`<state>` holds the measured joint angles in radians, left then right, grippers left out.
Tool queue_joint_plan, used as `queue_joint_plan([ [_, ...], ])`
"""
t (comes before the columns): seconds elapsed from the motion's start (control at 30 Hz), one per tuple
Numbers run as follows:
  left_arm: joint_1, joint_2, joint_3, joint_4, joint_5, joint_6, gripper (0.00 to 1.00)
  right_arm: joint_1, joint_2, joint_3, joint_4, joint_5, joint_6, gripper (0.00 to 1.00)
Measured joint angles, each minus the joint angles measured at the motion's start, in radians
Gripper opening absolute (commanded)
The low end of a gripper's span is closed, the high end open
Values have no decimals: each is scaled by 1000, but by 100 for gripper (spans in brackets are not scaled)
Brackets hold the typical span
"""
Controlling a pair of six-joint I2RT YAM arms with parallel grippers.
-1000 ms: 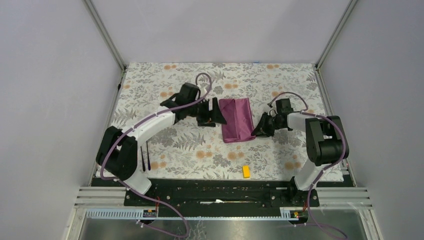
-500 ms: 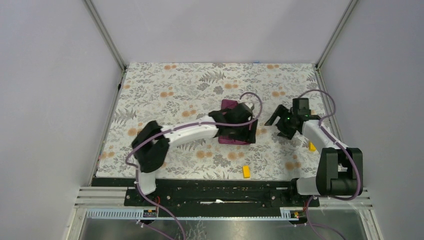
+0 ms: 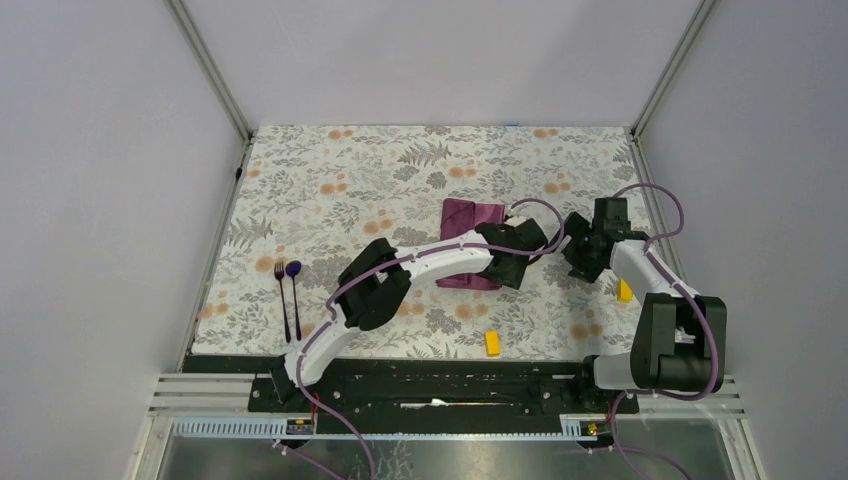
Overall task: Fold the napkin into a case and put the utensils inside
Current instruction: Fold the 2/3-rectangle-folded napkin at the center of the board.
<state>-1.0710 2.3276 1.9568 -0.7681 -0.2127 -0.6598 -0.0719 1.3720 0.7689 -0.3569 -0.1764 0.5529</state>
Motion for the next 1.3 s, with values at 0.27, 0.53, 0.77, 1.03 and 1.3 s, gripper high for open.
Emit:
queue_joint_plan([
  [0.27, -2, 27, 26, -65, -55, 10, 51, 0, 22, -14, 4, -2, -3, 89],
  [0.53, -2, 37, 39, -80, -53, 18, 16, 0, 41, -15, 24, -68, -26, 92],
  [0.77, 19, 13, 2, -51, -10, 28, 0, 0, 75, -42, 127, -262, -39, 100],
  [1.03, 67, -149, -211, 42, 130, 20, 0, 5, 227, -94, 429, -529, 95, 100],
  [1.3, 95, -244, -267, 104, 197, 8, 0, 76, 349, -88, 629, -633, 221, 98],
])
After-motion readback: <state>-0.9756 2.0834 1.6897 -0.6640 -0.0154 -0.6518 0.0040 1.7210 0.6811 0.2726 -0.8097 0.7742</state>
